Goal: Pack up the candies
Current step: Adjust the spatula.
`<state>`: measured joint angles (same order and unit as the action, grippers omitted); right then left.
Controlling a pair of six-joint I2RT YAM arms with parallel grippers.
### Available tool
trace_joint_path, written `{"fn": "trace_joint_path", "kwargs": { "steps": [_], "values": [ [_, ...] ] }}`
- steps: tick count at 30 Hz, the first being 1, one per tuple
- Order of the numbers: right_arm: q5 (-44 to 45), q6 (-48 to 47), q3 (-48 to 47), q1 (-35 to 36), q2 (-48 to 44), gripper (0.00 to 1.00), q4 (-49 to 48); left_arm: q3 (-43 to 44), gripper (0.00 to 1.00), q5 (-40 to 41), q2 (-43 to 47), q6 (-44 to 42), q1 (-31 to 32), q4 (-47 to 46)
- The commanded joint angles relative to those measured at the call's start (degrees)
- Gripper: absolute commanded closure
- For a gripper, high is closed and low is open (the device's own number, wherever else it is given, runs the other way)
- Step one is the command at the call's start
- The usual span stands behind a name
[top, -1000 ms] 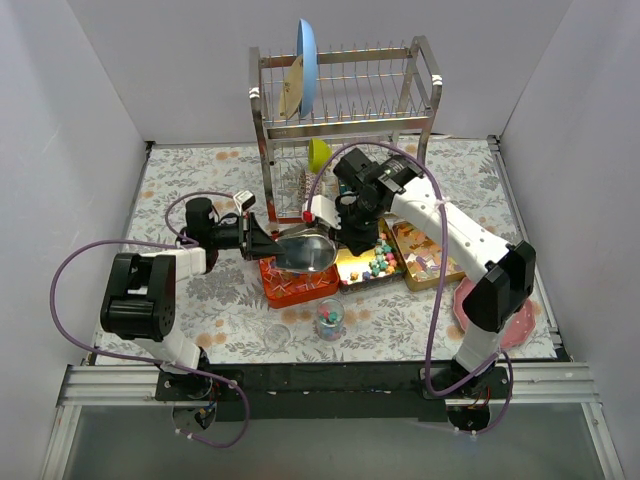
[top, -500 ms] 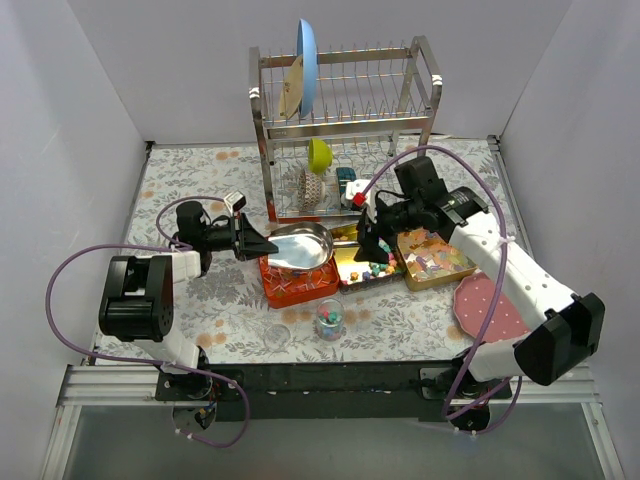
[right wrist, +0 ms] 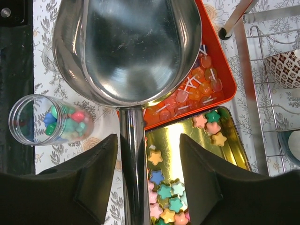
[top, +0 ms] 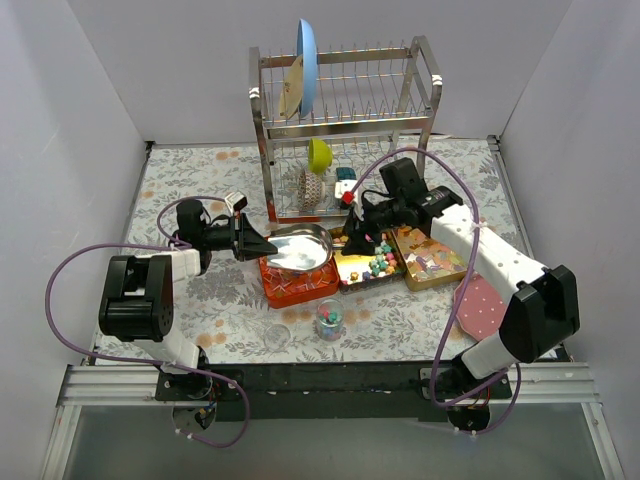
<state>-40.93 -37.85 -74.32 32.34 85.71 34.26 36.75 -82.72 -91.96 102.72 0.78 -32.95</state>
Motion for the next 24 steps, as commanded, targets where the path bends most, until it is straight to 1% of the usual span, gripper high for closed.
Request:
{"fn": "trace_joint_path", "kwargs": {
  "steps": [1,4,6,7,9,10,12,13,14,15,16,17,18,19,20,21,22,23,24],
  "values": [
    [-3.19,-1.79,-1.44,0.18,1.47,0.42,-1.66,2.01,1.0,-2.45,2.14,-0.76,-0.51,0.78],
    [-3.72,-2.32,-1.88,0.71,2.26,0.51,-1.31,2.01,1.0,-2.45,2.05,-0.76,-0.6,0.87],
    [-3.72,-2.67,-1.88,1.15,2.53,0.54,-1.13,2.09,1.0,-2.45,1.88,-0.76,-0.6,0.87],
    [-3.81,-2.67,-1.88,1.32,2.62,0.58,-1.13,2.1,1.0,-2.45,1.88,-0.85,-0.6,0.87],
    [-3.81,-2.67,-1.88,1.67,2.79,0.6,-1.3,2.1,1.0,-2.54,1.7,-0.76,-0.6,0.87],
    [-3.81,-2.59,-1.88,1.94,2.79,0.64,-1.48,2.18,1.0,-2.54,1.7,-0.76,-0.6,0.96],
    [-3.29,-2.41,-2.31,2.2,2.79,0.68,-1.56,2.27,1.0,-2.54,1.7,-0.85,-0.6,0.96],
    [-3.11,-1.89,-2.49,2.46,2.79,0.74,-1.74,2.18,1.0,-2.54,1.53,-0.85,-0.6,1.04],
    [-2.85,-1.62,-2.84,2.47,2.79,0.79,-1.92,2.27,1.0,-2.36,1.52,-1.03,-0.6,1.22],
    [-2.41,-1.18,-3.71,2.38,2.88,0.88,-1.92,2.53,1.0,-2.1,1.44,-1.38,-0.69,2.61],
    [-1.97,-0.48,-4.51,2.55,3.06,0.92,-1.66,2.97,0.95,-1.66,1.52,-4.08,-0.69,4.54],
    [-0.48,-0.39,-5.47,2.47,3.41,0.98,-0.26,4.71,0.81,-0.53,1.61,-6.63,-0.69,7.69],
    [0.14,-0.82,-8.09,2.55,3.67,0.99,0.97,6.04,0.78,0.09,1.7,-9.61,-1.12,16.34],
    [0.67,-2.39,-9.86,2.47,4.02,0.99,3.16,7.44,0.75,0.8,1.7,-17.21,-3.65,21.12],
    [1.46,-5.54,-12.14,2.47,5.16,0.99,7.88,11.02,0.66,3.07,2.05,-21.11,-4.55,26.39],
    [2.07,-8.1,-14.33,2.47,5.86,0.99,11.41,12.71,0.65,4.31,2.31,-25.85,-5.69,37.41],
    [2.86,-10.56,-20.27,2.55,7.0,0.99,15.1,14.21,0.64,5.71,2.49,-31.12,-8.05,41.52],
    [5.92,-14.5,-23.47,2.64,9.62,0.99,18.53,15.27,0.63,7.38,2.93,-33.35,-9.46,44.52],
    [7.51,-16.19,-26.46,2.73,11.13,0.99,25.44,16.76,0.62,11.4,3.97,-34.85,-10.78,49.77]
  ]
}}
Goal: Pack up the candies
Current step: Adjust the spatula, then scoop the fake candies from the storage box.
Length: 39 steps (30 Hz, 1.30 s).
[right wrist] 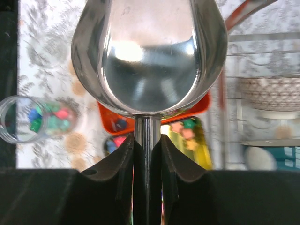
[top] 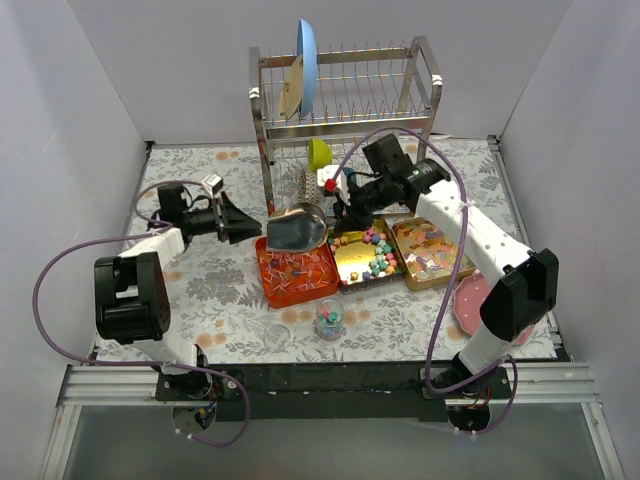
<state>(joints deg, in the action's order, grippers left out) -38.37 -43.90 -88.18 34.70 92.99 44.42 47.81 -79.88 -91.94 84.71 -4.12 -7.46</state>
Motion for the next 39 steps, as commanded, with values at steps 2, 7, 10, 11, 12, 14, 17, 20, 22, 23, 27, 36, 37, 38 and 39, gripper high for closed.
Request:
{"fn": "trace_joint_path", "kwargs": {
  "steps": [2,7,10,11,12,14,17,20,22,23,27,36,37,38,39],
  "values": [
    [8.99,-13.21,-20.96,0.46,7.71,0.99,20.85,6.33,0.62,13.58,5.45,-19.83,-9.58,30.28],
    [16.91,-19.47,-29.68,1.07,12.47,0.99,30.54,3.45,0.63,30.01,10.45,-23.09,-12.14,37.7],
    [21.74,-21.22,-27.58,2.47,12.13,0.99,30.63,-1.55,0.69,34.51,12.04,-21.96,-12.14,37.61],
    [24.11,-21.4,-26.0,3.09,12.04,0.99,30.63,-2.71,0.71,34.87,12.31,-21.43,-12.23,36.65],
    [24.83,-21.66,-25.21,3.53,12.04,0.99,30.55,-4.03,0.76,35.31,12.57,-20.73,-12.14,36.38],
    [27.37,-20.35,-24.58,4.76,12.74,0.99,30.63,-6.66,0.97,36.1,13.36,-19.85,-12.14,35.51],
    [30.36,-17.46,-24.84,5.91,14.4,0.99,30.63,-9.13,1.0,35.76,13.63,-18.7,-12.14,34.89],
    [33.26,-13.78,-27.39,6.96,16.68,0.99,30.63,-10.54,1.0,35.84,12.84,-17.74,-11.35,33.57],
    [34.58,-12.01,-29.75,7.83,18.01,0.99,30.63,-11.16,1.0,36.37,12.05,-17.21,-10.48,32.87],
    [35.98,-11.3,-30.2,8.1,18.8,0.99,30.63,-11.25,1.0,36.89,11.7,-17.03,-10.03,32.69],
    [40.39,-9.1,-30.38,10.73,19.6,0.99,30.63,-10.46,1.0,37.86,9.24,-16.68,-8.37,32.43],
    [46.1,-6.64,-30.38,13.64,23.28,0.99,30.64,-8.35,1.0,37.86,5.02,-16.85,-3.62,31.2],
    [46.19,-6.55,-30.64,13.82,23.98,0.99,30.72,-8.18,1.0,37.95,4.58,-16.94,-3.18,30.93],
    [46.54,-6.46,-30.91,14.08,25.3,0.99,30.64,-7.91,1.0,37.95,3.53,-16.86,-2.74,30.58],
    [46.72,-6.46,-31.0,14.52,25.92,0.99,30.63,-7.65,1.0,37.87,3.09,-16.77,-2.13,30.32]
  ]
}}
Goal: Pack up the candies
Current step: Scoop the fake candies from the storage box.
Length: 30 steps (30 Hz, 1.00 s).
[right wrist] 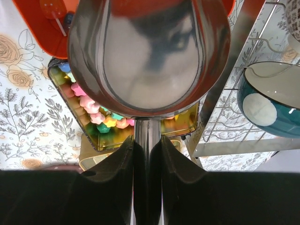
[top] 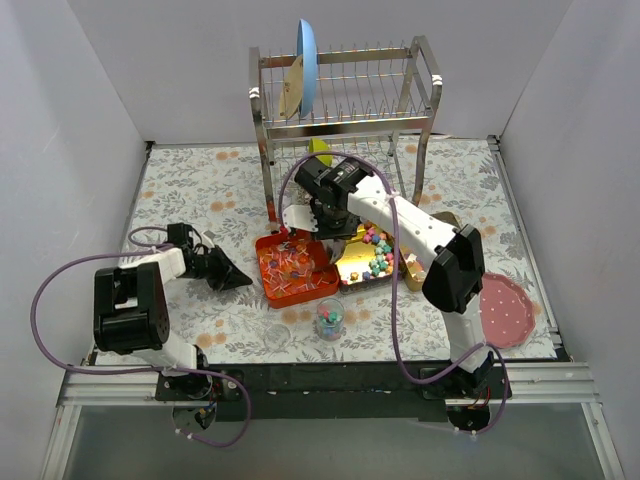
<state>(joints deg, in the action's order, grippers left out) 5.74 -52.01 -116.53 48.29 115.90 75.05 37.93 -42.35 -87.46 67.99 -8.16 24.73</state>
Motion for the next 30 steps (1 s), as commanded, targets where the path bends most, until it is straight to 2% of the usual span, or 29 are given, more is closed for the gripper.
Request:
{"fn": "trace_joint_path", "kwargs": {
  "steps": [1,16,22,30],
  "values": [
    [2.79,1.65,-2.74,1.19,3.63,0.99,-0.07,2.58,1.0,0.34,-1.83,-0.05,2.27,-1.79],
    [-2.75,2.18,-4.85,2.77,9.61,0.99,0.01,6.45,1.0,0.07,-9.3,-1.54,5.17,-1.62],
    [2.43,-2.21,-4.94,3.04,5.85,0.99,-0.07,7.07,1.0,0.16,-9.48,-1.63,5.44,-0.91],
    [7.97,-6.08,-0.19,2.86,0.65,0.99,-0.08,6.8,1.0,-0.01,-8.95,-1.72,5.44,-1.0]
  ]
}}
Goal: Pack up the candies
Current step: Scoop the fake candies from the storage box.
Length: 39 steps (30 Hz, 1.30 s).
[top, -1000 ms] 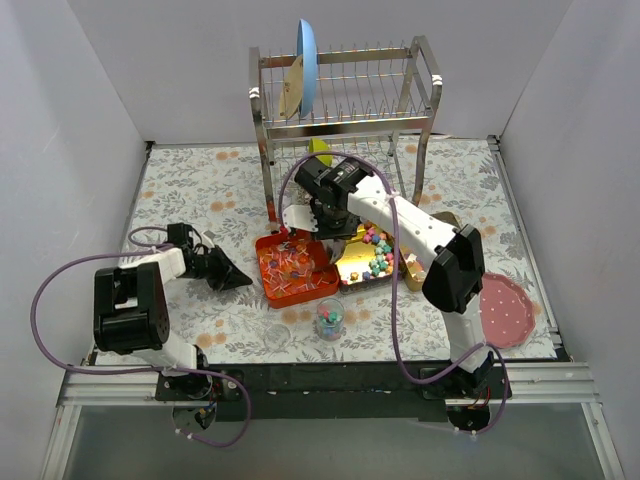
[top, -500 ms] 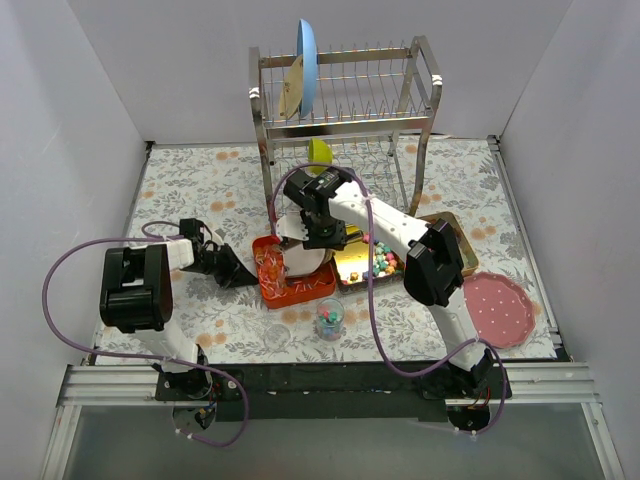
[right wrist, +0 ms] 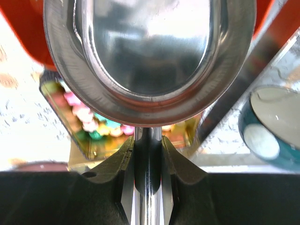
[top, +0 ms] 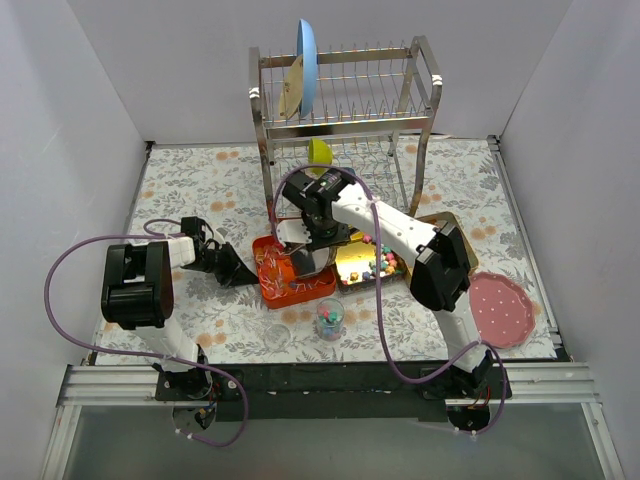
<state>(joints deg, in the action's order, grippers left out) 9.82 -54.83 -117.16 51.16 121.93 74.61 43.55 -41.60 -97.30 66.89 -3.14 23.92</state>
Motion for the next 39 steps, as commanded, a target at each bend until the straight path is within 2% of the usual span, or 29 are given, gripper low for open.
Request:
{"fn": "trace_joint_path", "kwargs": {
  "steps": [1,14,27,33,39],
  "values": [
    [4.23,-3.44,0.45,0.08,-5.39,0.99,0.36,1.36,1.0,-0.85,0.88,-0.45,0.41,-0.28],
    [6.35,-4.94,0.27,0.52,1.73,0.99,0.45,0.84,1.0,-1.55,1.58,-0.1,0.59,-0.63],
    [0.29,-3.01,-5.0,3.86,10.34,0.99,0.36,2.24,1.0,-4.01,-1.93,0.61,4.19,-1.51],
    [3.79,-3.09,-7.64,3.86,8.68,0.99,0.36,3.03,1.0,-4.19,-2.28,0.08,4.19,-1.16],
    [0.99,-2.66,-4.84,4.3,7.01,0.99,0.27,3.64,1.0,-5.5,-3.25,1.57,4.19,-3.62]
  ]
}}
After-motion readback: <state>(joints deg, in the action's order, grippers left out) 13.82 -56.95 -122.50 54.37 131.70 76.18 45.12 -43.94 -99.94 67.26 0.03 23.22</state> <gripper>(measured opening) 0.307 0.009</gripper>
